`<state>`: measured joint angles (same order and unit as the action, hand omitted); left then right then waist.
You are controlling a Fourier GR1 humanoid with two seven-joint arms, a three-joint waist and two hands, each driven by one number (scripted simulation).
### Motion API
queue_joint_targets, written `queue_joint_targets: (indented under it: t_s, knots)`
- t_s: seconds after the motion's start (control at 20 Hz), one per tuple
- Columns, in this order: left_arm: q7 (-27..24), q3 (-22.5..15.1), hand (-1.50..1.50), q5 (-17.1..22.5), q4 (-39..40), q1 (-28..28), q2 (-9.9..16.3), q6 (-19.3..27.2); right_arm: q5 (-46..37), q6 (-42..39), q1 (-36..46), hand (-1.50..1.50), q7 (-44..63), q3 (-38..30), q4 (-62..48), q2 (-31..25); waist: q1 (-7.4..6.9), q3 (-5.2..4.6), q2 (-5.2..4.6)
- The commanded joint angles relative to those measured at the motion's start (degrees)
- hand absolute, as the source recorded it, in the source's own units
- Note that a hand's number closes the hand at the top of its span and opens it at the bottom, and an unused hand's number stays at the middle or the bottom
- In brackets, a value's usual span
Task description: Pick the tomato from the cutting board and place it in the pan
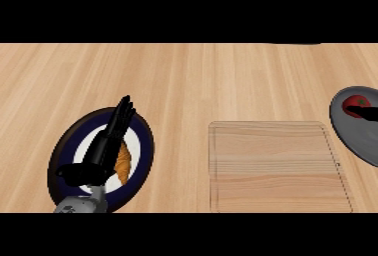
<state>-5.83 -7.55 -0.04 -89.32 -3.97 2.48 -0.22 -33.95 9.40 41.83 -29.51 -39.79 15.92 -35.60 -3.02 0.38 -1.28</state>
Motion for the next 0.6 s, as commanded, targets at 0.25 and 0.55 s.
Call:
queue_joint_targets:
  t_s: [0.25,0.55]
  knots:
    - [1.4,0.0,0.00,0.1,-1.9,1.6,-0.1,0.6,10.5,-14.6,-3.8,-1.50,-6.4,-8.8,-4.1,-7.7,1.48,-0.11,0.57]
    - [0.8,-1.1,0.00,-1.7,-0.2,0.1,-2.1,2.3,13.9,-32.5,-8.5,-1.50,-9.1,-9.9,-6.2,-12.5,2.31,-0.14,0.75]
